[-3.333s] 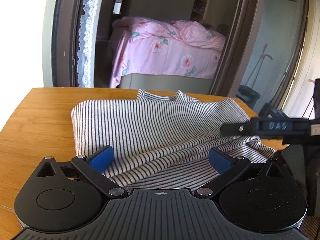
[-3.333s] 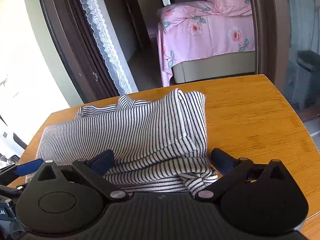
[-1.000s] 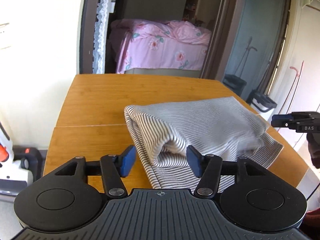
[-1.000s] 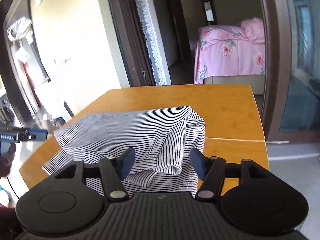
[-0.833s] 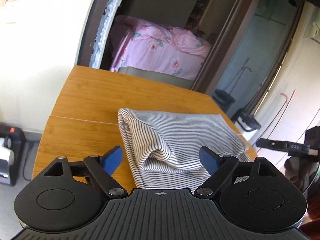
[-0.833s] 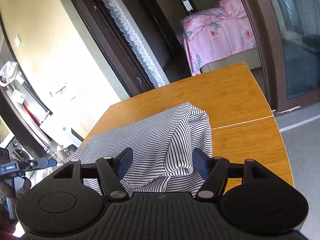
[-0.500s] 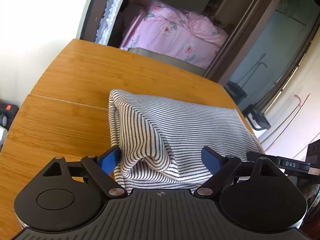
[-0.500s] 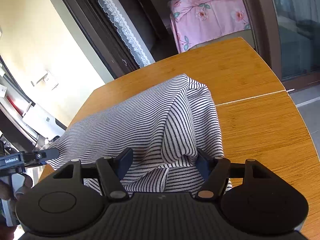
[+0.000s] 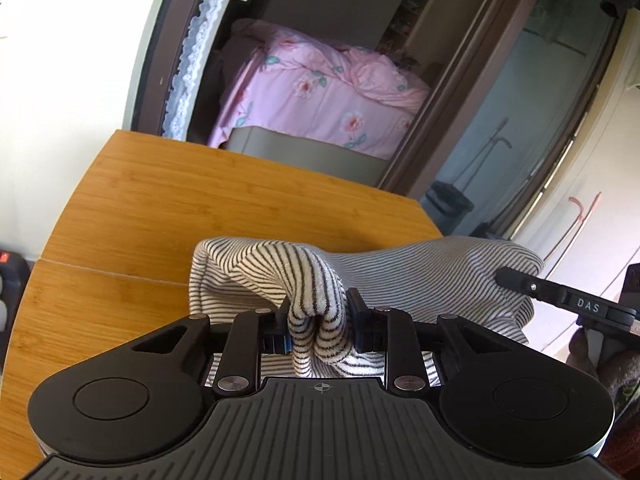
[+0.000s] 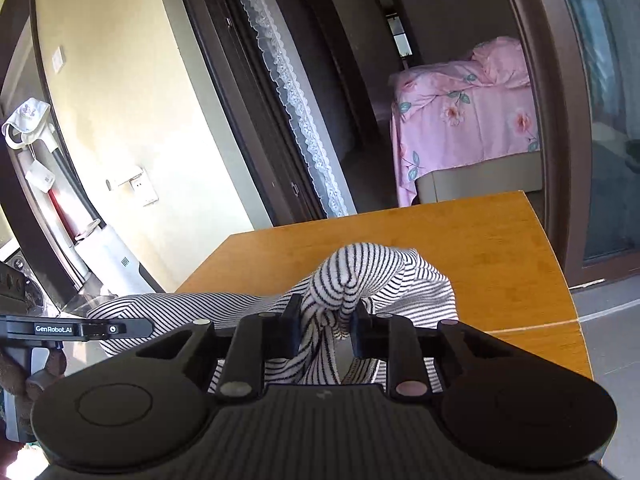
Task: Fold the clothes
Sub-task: 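Fold the shirt over with both grippers and release it onto the stack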
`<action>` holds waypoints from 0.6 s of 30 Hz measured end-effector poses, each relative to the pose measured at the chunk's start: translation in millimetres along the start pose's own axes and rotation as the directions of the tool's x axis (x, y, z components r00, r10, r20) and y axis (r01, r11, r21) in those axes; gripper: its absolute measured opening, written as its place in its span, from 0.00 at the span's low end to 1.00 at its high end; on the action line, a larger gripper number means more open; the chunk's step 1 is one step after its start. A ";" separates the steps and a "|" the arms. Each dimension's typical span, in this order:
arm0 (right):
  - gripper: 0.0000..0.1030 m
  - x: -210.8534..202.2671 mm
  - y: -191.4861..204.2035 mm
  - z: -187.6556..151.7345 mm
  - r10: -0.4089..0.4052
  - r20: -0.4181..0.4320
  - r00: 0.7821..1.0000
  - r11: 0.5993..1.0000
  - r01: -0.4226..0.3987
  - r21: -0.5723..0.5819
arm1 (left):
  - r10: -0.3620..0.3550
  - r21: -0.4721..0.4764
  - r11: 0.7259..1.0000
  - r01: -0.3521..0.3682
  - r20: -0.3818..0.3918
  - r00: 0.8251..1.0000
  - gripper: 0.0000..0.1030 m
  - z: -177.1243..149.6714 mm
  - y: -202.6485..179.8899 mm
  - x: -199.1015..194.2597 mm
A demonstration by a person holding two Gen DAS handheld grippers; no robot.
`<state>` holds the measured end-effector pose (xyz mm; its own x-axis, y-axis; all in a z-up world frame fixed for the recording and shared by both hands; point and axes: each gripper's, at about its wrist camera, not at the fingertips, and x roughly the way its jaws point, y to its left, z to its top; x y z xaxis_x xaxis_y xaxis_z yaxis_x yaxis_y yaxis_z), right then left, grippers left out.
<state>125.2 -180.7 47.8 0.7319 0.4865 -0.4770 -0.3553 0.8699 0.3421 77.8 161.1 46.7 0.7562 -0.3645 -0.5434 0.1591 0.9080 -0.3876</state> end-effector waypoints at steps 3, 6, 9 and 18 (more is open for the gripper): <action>0.25 -0.3 -12.9 -24.7 -0.039 -0.049 0.998 0.999 0.040 0.013 | -0.007 -0.004 1.000 0.007 -0.051 0.999 0.29 -27.4 2.0 4.0; 0.34 2.0 -25.1 -58.3 -0.110 -0.080 0.991 0.993 0.113 0.028 | 0.058 0.005 0.998 -0.058 -0.103 0.993 0.37 -53.0 11.1 13.2; 0.41 -13.7 -29.1 -67.7 -0.102 -0.040 0.994 0.994 0.103 0.039 | 0.064 0.055 0.997 -0.060 -0.087 0.994 0.51 -62.2 16.6 4.5; 1.00 -27.9 -18.6 -48.2 -0.107 0.068 0.992 0.994 0.108 -0.013 | -0.110 0.002 0.994 0.110 0.048 0.993 0.93 -49.0 -2.6 -28.3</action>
<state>83.3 -206.6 15.8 0.8034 0.3845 -0.4547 -0.2819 0.9182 0.2782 24.8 159.0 26.6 0.7636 -0.4521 -0.4610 0.2429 0.8627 -0.4436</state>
